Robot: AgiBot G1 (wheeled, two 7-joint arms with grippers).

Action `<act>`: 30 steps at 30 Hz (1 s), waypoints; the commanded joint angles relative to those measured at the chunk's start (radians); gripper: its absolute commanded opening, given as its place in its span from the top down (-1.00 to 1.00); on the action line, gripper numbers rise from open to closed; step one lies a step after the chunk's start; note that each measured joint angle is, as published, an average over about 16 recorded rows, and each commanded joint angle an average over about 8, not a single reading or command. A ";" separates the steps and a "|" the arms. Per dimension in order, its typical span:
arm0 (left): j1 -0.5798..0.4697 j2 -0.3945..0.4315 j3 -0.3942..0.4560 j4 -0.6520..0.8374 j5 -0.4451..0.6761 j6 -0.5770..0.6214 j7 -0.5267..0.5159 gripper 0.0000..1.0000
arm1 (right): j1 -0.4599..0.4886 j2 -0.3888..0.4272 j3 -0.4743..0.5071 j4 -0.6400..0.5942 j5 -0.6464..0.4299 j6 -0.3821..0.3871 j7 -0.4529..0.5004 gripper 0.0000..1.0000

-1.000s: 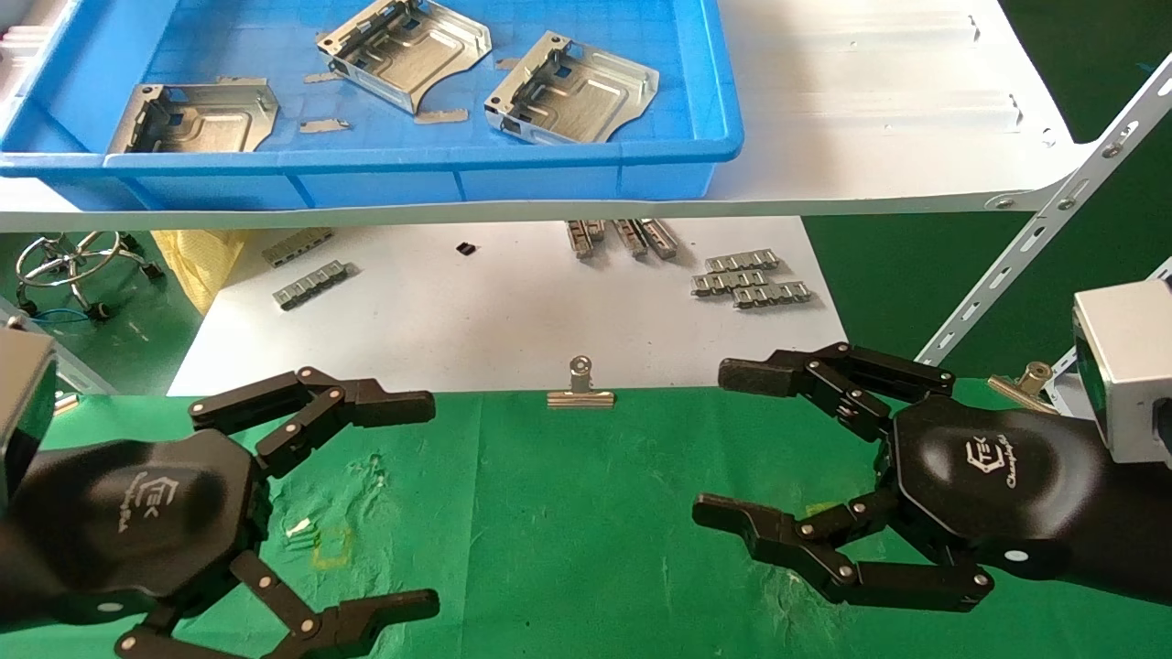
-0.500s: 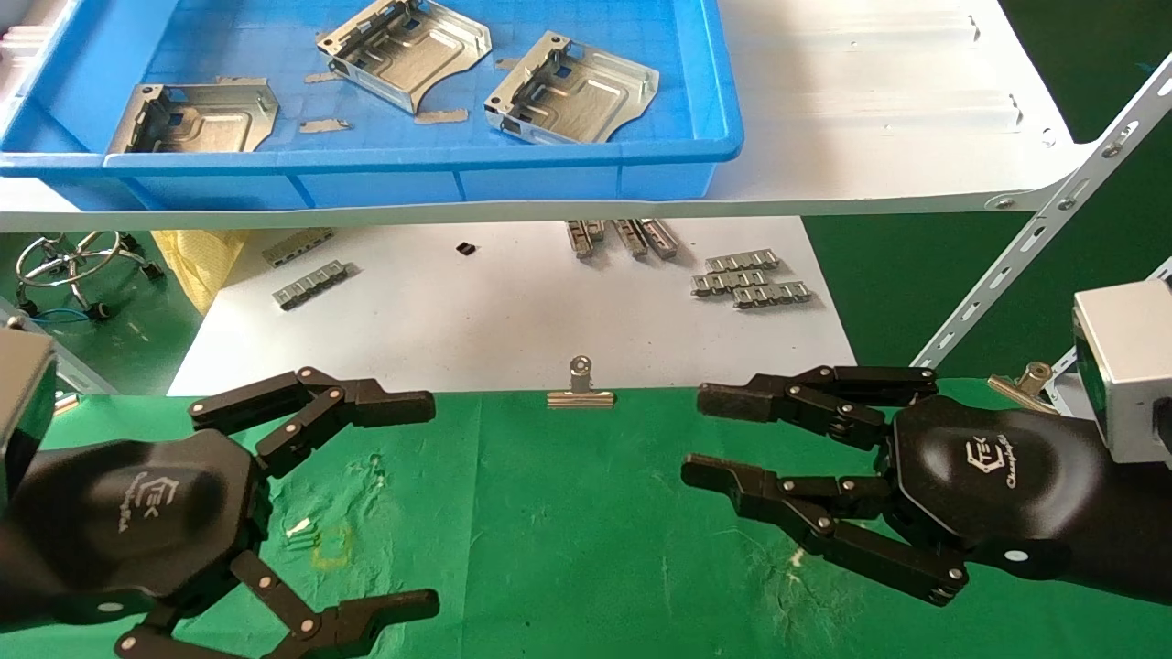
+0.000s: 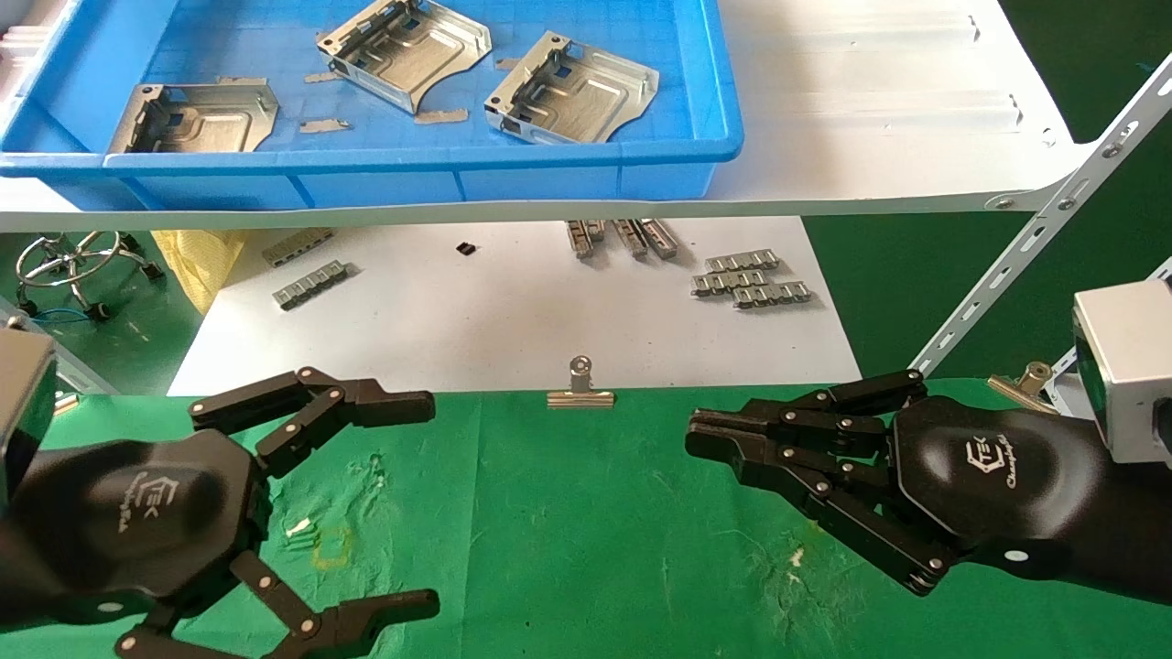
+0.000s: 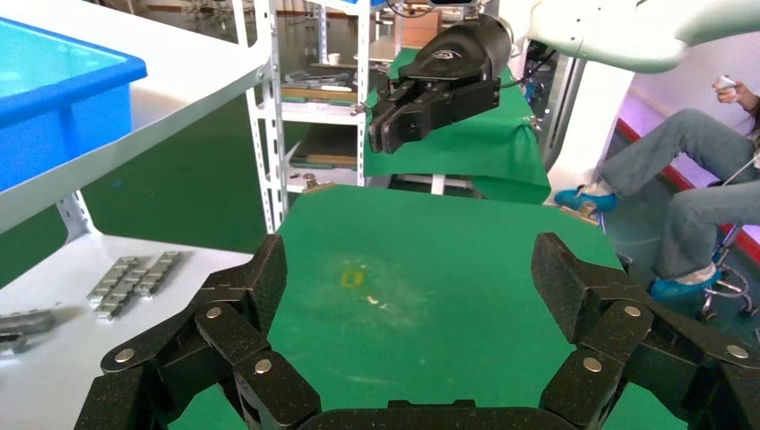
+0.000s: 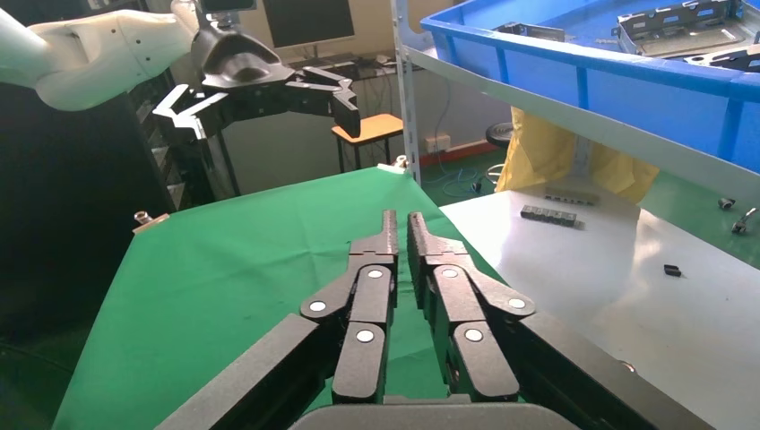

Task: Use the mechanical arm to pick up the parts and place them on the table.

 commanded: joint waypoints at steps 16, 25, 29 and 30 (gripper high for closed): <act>-0.660 0.321 0.159 0.571 0.417 -0.186 0.072 -1.00 | 0.000 0.000 0.000 0.000 0.000 0.000 0.000 1.00; -0.882 0.539 0.228 0.994 0.599 -0.498 0.136 -0.85 | 0.000 0.000 0.000 0.000 0.000 0.000 0.000 0.15; -0.925 0.586 0.250 1.099 0.640 -0.575 0.144 0.15 | 0.000 0.000 0.000 0.000 0.000 0.000 0.000 -0.85; -0.932 0.594 0.255 1.119 0.648 -0.591 0.146 0.40 | 0.000 0.000 0.000 0.000 0.000 0.000 0.000 -1.00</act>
